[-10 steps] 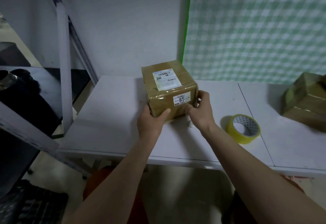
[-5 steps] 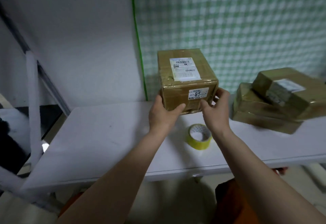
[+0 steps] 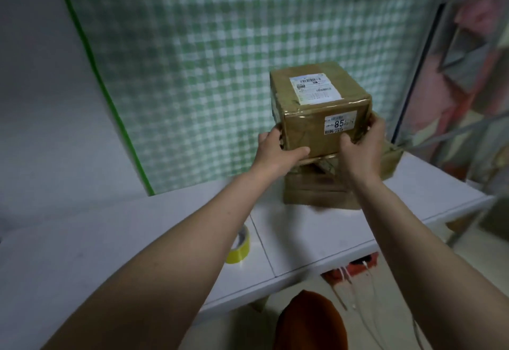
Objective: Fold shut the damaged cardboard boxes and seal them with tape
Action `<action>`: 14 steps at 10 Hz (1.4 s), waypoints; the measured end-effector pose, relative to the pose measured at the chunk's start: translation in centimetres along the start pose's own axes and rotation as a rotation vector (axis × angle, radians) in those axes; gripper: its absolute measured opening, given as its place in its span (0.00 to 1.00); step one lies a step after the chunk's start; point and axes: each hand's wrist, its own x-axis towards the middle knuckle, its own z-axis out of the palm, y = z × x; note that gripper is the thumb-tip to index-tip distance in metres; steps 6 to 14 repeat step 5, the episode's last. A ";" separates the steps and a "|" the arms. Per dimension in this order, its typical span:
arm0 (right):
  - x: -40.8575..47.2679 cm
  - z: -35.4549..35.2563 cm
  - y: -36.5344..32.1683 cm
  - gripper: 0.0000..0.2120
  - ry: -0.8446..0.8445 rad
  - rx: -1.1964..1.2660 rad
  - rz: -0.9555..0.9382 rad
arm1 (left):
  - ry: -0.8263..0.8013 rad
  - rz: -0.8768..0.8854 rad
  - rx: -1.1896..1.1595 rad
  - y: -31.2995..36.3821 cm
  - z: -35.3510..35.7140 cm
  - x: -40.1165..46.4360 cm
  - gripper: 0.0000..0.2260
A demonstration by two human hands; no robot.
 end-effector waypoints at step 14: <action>5.8 -3.8 5.4 0.27 0.095 -0.250 0.079 | -0.109 0.016 0.025 1.8 6.9 4.2 0.28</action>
